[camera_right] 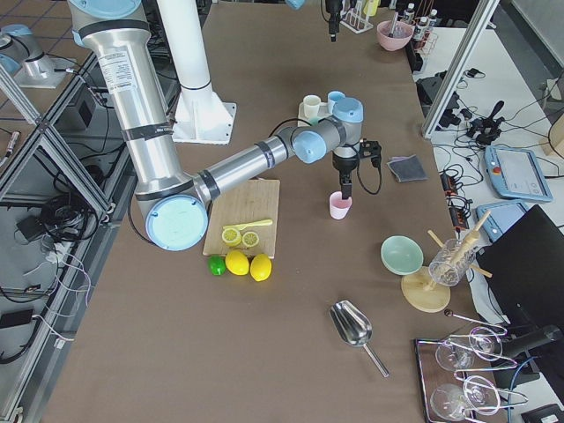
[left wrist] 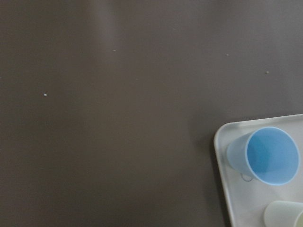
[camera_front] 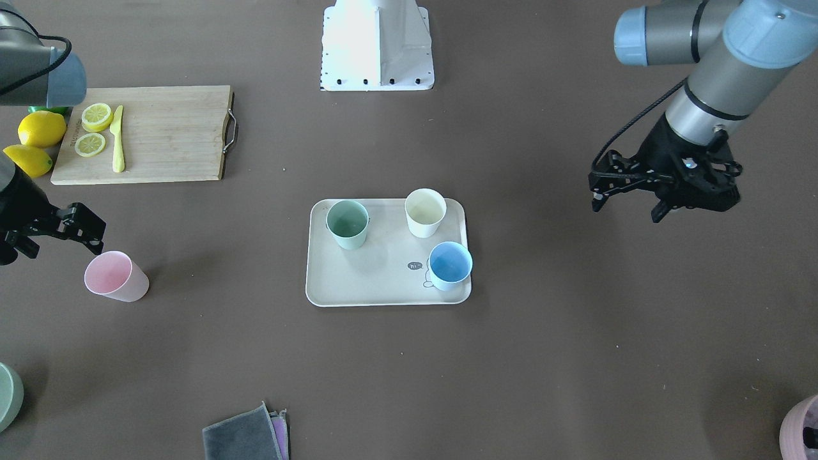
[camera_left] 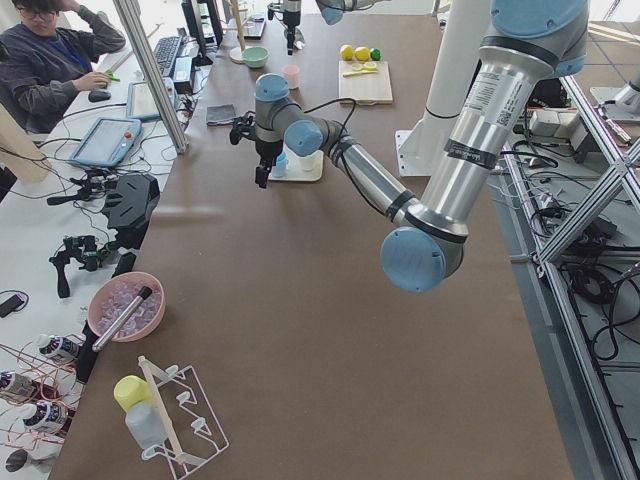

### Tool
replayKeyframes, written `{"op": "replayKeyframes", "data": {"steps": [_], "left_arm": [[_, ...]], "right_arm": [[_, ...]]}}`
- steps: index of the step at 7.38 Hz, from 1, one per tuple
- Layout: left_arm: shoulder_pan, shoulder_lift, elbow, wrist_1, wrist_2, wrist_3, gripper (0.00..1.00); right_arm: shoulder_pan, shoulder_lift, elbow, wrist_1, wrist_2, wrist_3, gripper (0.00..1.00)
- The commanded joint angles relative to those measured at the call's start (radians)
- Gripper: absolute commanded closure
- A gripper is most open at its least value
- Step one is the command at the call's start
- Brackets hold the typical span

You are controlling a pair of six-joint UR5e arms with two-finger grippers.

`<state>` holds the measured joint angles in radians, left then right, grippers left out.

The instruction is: Place all cups on tray

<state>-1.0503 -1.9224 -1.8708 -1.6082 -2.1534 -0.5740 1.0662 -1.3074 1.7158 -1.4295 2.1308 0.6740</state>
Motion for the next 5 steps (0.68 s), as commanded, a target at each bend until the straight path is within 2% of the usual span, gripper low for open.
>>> {"op": "replayKeyframes", "data": {"steps": [1, 2, 3, 4, 5], "left_arm": [[-0.027, 0.023, 0.004, 0.001, -0.005, 0.066, 0.02], [-0.027, 0.023, 0.005, -0.001, -0.005, 0.065, 0.02], [-0.025, 0.023, 0.006, -0.001, -0.005, 0.063, 0.02], [-0.022, 0.022, 0.006, -0.001, -0.005, 0.063, 0.02], [-0.02, 0.022, 0.007, -0.003, -0.003, 0.062, 0.02]], "right_arm": [[-0.02, -0.009, -0.14, 0.183, -0.003, 0.009, 0.02], [-0.026, -0.007, -0.156, 0.205, -0.005, 0.009, 0.04], [-0.038, -0.009, -0.154, 0.205, -0.011, 0.028, 0.18], [-0.06, -0.009, -0.153, 0.208, -0.018, 0.073, 0.58], [-0.08, -0.009, -0.151, 0.208, -0.026, 0.073, 0.82]]}}
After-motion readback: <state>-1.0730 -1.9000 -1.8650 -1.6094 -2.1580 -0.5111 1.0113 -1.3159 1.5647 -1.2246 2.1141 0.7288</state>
